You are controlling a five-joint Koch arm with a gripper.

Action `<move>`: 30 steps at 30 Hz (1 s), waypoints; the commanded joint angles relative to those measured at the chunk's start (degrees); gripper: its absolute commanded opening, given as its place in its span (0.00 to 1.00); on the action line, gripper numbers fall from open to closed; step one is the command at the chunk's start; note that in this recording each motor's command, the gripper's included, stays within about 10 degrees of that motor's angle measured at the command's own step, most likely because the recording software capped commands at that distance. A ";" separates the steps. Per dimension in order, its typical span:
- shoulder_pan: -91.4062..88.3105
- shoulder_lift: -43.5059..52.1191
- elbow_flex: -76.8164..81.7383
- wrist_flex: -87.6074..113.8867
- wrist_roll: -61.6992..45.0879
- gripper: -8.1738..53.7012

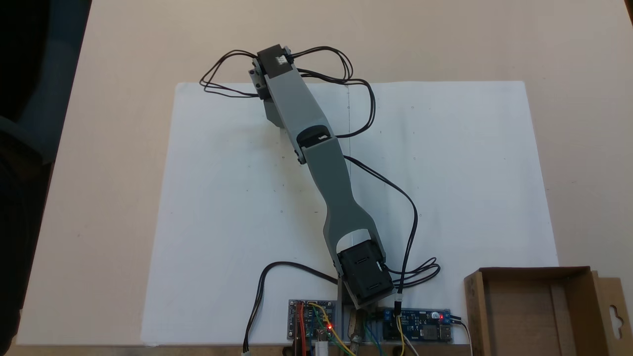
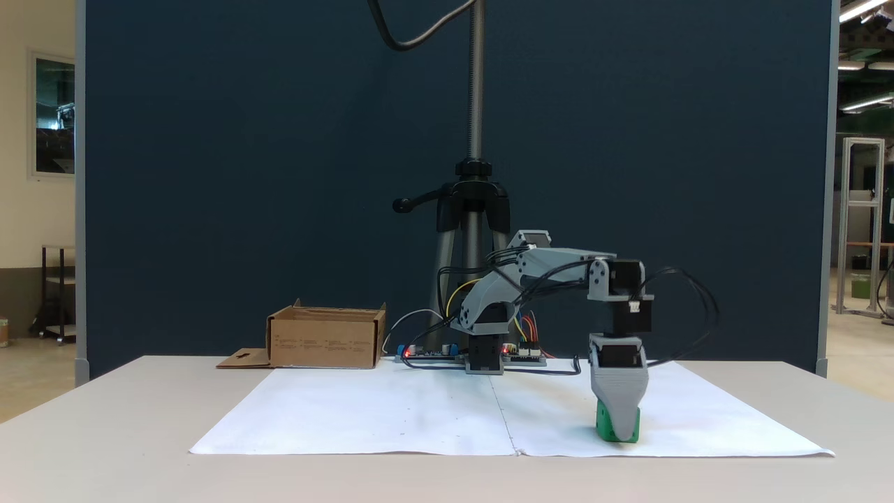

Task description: Grasp a green dice and put it in the bin.

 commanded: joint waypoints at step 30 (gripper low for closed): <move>0.26 1.14 -3.08 -1.05 3.25 0.33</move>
